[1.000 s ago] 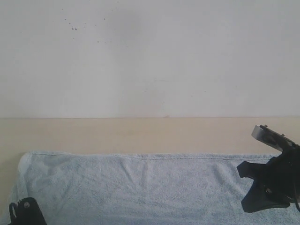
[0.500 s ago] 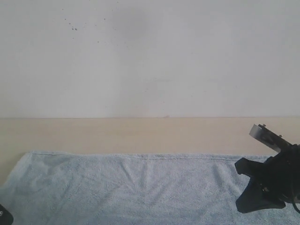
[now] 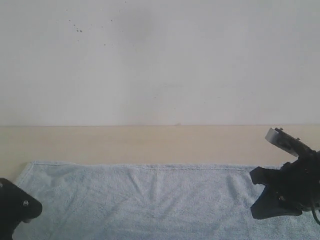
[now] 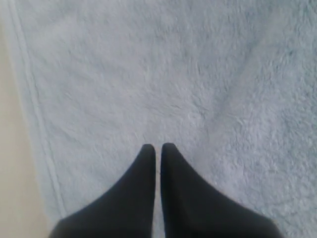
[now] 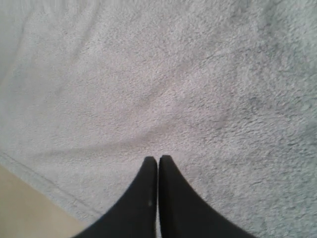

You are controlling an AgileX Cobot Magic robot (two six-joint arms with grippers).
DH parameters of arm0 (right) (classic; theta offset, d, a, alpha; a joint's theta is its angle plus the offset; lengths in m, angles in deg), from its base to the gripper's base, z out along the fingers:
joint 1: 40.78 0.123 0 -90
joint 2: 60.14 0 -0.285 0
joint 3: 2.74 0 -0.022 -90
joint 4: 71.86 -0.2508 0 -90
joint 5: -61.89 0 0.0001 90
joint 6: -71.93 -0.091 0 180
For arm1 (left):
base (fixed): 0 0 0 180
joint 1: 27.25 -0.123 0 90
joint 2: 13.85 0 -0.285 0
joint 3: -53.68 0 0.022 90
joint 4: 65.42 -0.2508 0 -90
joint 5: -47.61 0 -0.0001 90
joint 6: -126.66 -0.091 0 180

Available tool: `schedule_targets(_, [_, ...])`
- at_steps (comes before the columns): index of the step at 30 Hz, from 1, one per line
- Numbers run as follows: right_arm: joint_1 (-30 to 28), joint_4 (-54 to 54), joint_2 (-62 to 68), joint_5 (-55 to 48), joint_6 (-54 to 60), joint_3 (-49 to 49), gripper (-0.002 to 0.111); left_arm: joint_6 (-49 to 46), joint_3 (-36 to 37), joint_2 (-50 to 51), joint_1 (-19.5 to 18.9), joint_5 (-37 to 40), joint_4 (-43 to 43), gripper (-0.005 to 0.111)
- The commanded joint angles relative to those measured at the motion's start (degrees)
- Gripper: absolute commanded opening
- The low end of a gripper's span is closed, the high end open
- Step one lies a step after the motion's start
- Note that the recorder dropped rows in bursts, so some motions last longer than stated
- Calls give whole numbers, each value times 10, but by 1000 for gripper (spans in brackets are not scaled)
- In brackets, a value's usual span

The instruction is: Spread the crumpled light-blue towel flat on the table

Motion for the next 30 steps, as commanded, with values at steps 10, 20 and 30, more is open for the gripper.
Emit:
schedule_targets(10, [-2, 245, 8, 332, -174, -27, 0, 319, -59, -104, -1, -139, -310, 4])
schedule_targets(20, [-2, 341, 166, 114, -257, -296, 0, 374, -115, -49, -68, 99, -371, 4])
schedule_targets(30, [-13, 426, 199, 80, -214, -304, 0, 409, -192, 57, -233, -368, -371, 4])
